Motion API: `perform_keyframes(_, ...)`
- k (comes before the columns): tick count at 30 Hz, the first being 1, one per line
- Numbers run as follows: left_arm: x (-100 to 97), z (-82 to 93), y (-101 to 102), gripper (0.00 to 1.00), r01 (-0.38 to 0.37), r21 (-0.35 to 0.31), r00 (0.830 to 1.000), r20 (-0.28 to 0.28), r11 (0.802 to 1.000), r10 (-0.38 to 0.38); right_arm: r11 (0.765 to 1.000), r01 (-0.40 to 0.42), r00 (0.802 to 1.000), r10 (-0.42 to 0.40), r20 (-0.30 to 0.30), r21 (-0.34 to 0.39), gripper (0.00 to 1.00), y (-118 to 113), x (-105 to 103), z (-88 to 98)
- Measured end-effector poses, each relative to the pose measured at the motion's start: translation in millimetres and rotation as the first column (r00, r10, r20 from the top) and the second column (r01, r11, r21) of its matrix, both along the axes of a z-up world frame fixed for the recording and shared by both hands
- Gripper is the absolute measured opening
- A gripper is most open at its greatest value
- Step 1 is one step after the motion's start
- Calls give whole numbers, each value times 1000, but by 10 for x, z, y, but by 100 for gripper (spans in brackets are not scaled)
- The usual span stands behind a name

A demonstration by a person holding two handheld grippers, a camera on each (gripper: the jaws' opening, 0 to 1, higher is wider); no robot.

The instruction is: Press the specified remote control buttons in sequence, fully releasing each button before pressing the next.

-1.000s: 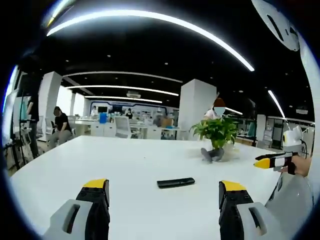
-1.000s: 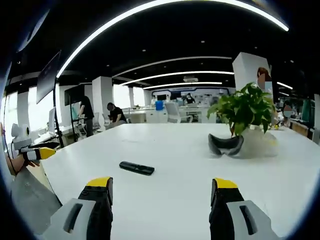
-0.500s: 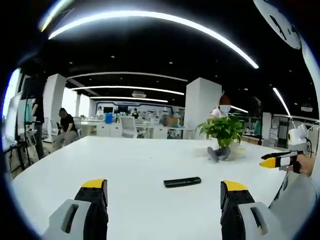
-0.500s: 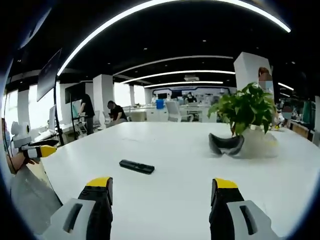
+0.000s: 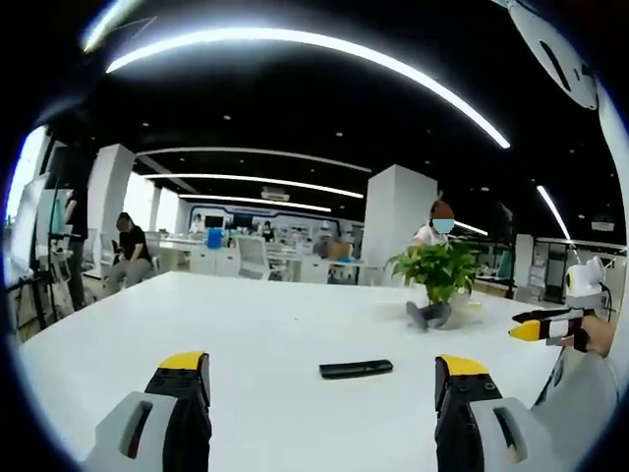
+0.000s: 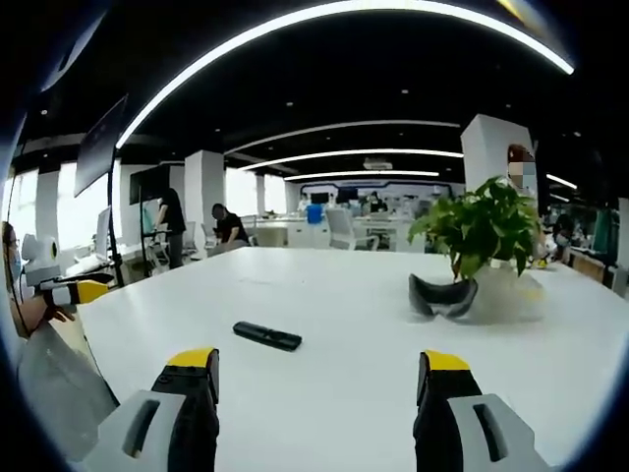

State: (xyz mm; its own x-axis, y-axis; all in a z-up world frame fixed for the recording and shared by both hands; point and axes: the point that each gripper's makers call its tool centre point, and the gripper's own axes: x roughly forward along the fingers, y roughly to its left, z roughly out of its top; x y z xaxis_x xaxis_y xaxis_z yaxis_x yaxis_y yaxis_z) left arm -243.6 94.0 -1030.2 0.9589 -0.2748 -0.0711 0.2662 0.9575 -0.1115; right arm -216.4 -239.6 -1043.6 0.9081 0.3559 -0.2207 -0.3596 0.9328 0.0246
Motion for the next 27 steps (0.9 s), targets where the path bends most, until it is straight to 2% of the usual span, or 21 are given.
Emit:
perform_keyframes(8,-1,-4,2,98,-1,2,1000,1,1000,1,999,-19,1000,18,-18,-26,79,27,-19,-42)
perform_keyframes(13,-2,39,-96,97,15,4,1000,-6,1000,-15,999,-30,999,30,-13,-29,78,58,-30,-26)
perform_keyframes(15,-10,109,-168,97,23,1,1000,6,1000,-23,999,-35,999,35,-16,-28,78,61,-31,-33)
perform_keyframes(21,-21,136,-174,96,27,6,1000,10,1000,-27,998,-59,998,58,-27,-33,77,109,-45,-51)
perform_keyframes(22,-18,148,-168,96,22,-1,1000,9,1000,-22,998,-57,998,56,-28,-34,76,102,-46,-54)
perform_keyframes(24,-16,162,-168,97,25,-55,1000,-7,998,-26,998,-47,998,46,-42,-34,74,69,-37,-86)
perform_keyframes(27,-15,87,-137,97,43,-106,996,-76,993,-51,999,-36,995,33,-91,-27,73,36,-35,-176)
